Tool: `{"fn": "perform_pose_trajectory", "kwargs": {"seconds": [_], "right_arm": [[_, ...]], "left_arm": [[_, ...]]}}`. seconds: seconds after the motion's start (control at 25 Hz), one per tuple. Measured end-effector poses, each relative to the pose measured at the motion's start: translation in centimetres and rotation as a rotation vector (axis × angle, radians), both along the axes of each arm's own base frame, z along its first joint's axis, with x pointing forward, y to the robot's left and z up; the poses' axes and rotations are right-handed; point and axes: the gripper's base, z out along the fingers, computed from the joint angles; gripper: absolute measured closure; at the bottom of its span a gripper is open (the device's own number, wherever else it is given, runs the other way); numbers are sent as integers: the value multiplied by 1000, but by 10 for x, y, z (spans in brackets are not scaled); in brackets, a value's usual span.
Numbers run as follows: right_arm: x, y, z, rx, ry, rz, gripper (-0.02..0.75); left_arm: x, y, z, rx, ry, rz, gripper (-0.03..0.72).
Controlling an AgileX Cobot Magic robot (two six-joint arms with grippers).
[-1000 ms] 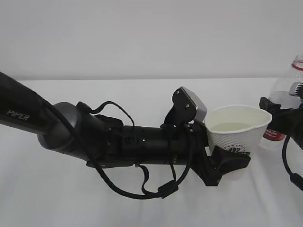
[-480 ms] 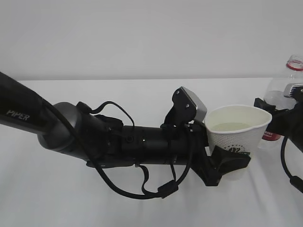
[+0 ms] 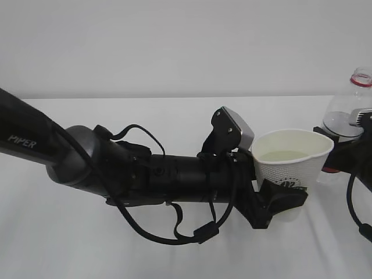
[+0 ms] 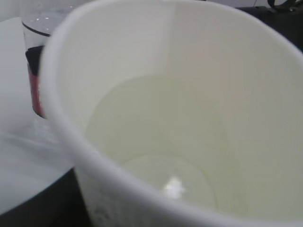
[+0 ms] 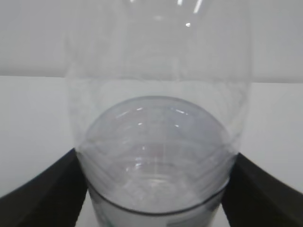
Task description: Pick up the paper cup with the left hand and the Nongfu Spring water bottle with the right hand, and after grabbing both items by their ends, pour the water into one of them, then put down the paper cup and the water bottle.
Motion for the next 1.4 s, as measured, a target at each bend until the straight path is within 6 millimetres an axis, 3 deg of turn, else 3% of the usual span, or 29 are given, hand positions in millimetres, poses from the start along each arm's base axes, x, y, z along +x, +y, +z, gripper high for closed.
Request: {"fn": "perform_pose_trajectory", "kwargs": {"seconds": [0.24, 0.92, 1.4], "right_arm": [[-14, -2, -4, -5, 36, 1, 116], [-54, -8, 42, 14, -104, -12, 115], [-67, -8, 69, 38, -158, -7, 116]], "left_arm": [[0, 0, 0, 0, 0, 0, 200], [0, 0, 0, 0, 0, 0, 200], [5, 1, 2, -26, 27, 57, 202]]}}
